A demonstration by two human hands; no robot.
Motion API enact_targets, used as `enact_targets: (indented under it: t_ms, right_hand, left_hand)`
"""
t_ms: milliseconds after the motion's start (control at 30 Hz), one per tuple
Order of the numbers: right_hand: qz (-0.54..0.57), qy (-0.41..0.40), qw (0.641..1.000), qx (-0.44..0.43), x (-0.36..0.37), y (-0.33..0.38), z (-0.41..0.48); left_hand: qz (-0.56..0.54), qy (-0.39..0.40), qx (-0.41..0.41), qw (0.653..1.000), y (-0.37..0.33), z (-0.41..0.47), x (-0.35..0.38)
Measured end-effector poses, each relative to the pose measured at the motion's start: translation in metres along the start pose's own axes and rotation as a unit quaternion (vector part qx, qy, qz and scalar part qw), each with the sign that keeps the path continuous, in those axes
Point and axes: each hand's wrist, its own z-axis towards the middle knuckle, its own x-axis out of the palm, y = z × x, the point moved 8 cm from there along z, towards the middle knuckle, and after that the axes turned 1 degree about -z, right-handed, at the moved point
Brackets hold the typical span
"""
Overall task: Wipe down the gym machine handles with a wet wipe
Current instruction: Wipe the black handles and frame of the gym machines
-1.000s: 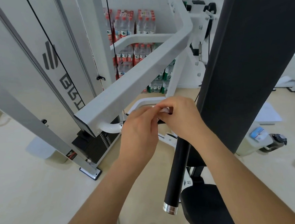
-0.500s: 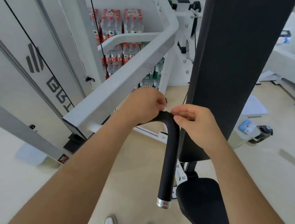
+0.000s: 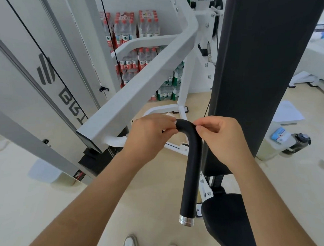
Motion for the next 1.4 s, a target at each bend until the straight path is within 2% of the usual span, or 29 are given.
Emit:
enact_targets:
  t_ms: [100,200,300,400,467,567,633,700,767,933,1033,1133,1200,1400]
  right_hand:
    - [-0.011,-0.002,1.0,-0.004,0.001,0.001,-0.001]
    - [-0.041,-0.002,0.999,-0.015,0.003,0.004,-0.002]
    - [-0.069,-0.015,0.997,-0.029,0.003,0.009,-0.005]
    - [-0.148,-0.081,0.978,-0.125,0.007,0.028,-0.016]
    - [-0.159,-0.095,0.965,-0.184,0.017,0.038,-0.022]
    - [-0.152,-0.09,0.967,-0.184,0.023,0.035,-0.018]
    - [-0.158,-0.092,0.97,-0.158,0.018,0.028,-0.012]
    - [-0.163,-0.084,0.974,-0.133,0.015,0.019,-0.01]
    - [-0.16,-0.083,0.974,-0.134,0.016,0.016,-0.013]
    - [-0.128,-0.09,0.98,-0.126,0.014,0.013,-0.021]
    - [-0.136,-0.054,0.98,-0.133,0.012,0.015,-0.02]
    - [-0.132,-0.015,0.984,-0.122,0.017,0.017,-0.018]
    - [-0.126,-0.021,0.985,-0.12,0.016,0.019,-0.018]
    - [-0.146,-0.04,0.981,-0.122,0.013,0.015,-0.022]
  left_hand:
    - [0.029,0.018,0.023,0.999,-0.002,0.004,0.005]
    - [0.125,0.035,0.066,0.989,-0.006,0.005,0.012]
    - [0.205,0.053,0.058,0.976,-0.004,0.007,0.018]
    - [0.27,0.078,0.052,0.958,-0.005,-0.003,0.029]
    - [0.314,0.129,0.048,0.94,-0.01,-0.013,0.031]
    - [0.318,0.217,0.046,0.922,-0.011,-0.016,0.029]
    - [0.309,0.17,0.087,0.932,-0.017,-0.007,0.023]
    - [0.266,0.131,0.05,0.954,-0.007,0.004,0.02]
    - [0.228,0.135,-0.005,0.964,-0.002,0.01,0.027]
    - [0.256,0.135,0.038,0.956,-0.034,0.0,0.05]
    - [0.244,0.148,0.029,0.958,-0.026,-0.018,0.033]
    - [0.256,0.183,0.032,0.949,-0.009,-0.016,0.022]
    - [0.271,0.21,0.036,0.939,-0.003,-0.005,0.028]
    - [0.366,0.209,0.046,0.906,-0.007,0.035,0.043]
